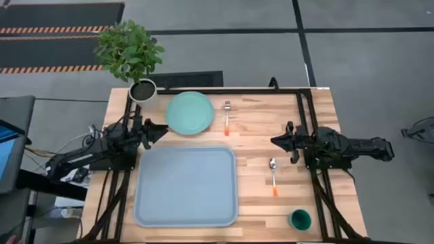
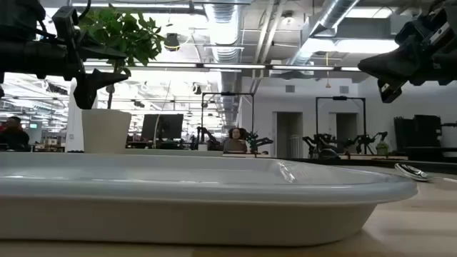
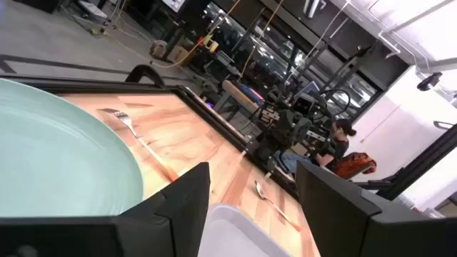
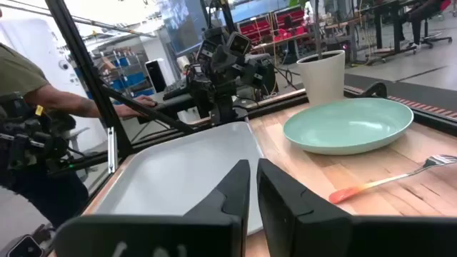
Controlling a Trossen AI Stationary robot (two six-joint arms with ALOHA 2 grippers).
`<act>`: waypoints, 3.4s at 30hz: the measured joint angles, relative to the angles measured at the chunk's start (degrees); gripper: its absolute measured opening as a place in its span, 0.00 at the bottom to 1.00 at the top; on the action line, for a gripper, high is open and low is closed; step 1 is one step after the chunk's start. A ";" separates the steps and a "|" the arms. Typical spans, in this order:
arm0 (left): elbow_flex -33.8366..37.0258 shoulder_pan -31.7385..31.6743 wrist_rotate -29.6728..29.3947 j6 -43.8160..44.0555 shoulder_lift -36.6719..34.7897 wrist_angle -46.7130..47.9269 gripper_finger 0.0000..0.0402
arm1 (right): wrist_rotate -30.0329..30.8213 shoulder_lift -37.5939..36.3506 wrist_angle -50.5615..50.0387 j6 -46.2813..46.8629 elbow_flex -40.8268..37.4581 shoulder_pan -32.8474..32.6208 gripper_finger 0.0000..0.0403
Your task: Pick and place plate/cup/fork/spoon on tray
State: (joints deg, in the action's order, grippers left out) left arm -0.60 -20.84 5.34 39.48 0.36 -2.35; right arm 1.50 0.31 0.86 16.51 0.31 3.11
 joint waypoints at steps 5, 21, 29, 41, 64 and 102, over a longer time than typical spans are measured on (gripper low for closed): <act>0.00 0.00 0.00 0.00 0.02 0.00 0.49 | 0.00 0.00 0.00 0.00 -0.02 -0.01 0.14; 0.00 0.00 0.00 0.00 0.00 0.00 0.49 | 0.00 -0.01 0.00 0.00 -0.01 -0.01 0.14; 0.02 -0.42 -0.23 0.00 -0.02 0.03 0.49 | 0.02 -0.02 0.02 0.00 0.00 0.00 0.14; 0.02 -0.42 -0.33 0.00 -0.02 0.04 0.49 | 0.00 0.00 0.00 0.00 0.00 -0.01 0.14; 0.02 -0.42 -0.61 0.00 -0.02 0.05 0.49 | 0.00 0.00 0.00 0.00 -0.01 -0.01 0.14; 0.01 -0.42 -22.48 20.32 0.00 -1.38 0.49 | 7.78 -0.02 5.44 22.52 0.00 2.30 0.14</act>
State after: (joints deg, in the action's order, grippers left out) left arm -0.59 -21.26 -17.14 59.81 0.36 -3.73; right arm 9.28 0.30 6.31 39.03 0.32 5.41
